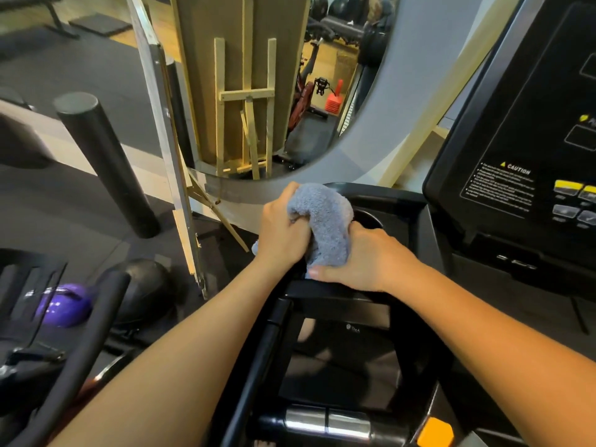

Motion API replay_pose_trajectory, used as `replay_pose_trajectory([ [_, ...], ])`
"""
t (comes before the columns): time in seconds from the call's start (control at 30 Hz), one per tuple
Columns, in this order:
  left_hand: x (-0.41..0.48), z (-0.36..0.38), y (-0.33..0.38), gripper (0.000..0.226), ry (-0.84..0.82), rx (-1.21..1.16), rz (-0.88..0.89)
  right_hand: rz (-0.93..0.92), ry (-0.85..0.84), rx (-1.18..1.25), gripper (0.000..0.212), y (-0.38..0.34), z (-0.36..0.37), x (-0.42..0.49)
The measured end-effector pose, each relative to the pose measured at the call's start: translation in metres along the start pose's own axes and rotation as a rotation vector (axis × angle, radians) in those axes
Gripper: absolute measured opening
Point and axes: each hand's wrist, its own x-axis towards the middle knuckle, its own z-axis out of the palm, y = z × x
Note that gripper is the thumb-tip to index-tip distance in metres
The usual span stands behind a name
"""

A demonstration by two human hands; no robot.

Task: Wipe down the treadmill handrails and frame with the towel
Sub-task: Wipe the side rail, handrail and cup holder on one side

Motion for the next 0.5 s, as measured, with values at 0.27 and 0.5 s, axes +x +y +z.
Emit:
replay_pose_trajectory([
  [0.27, -0.005, -0.006, -0.004, 0.013, -0.127, 0.091, 0.063, 0.083, -0.043, -0.229, 0.076, 0.024, -0.012, -0.002],
  [0.5, -0.006, -0.003, -0.008, 0.018, -0.196, 0.187, 0.131, 0.039, -0.124, -0.257, 0.063, 0.041, -0.012, 0.003],
])
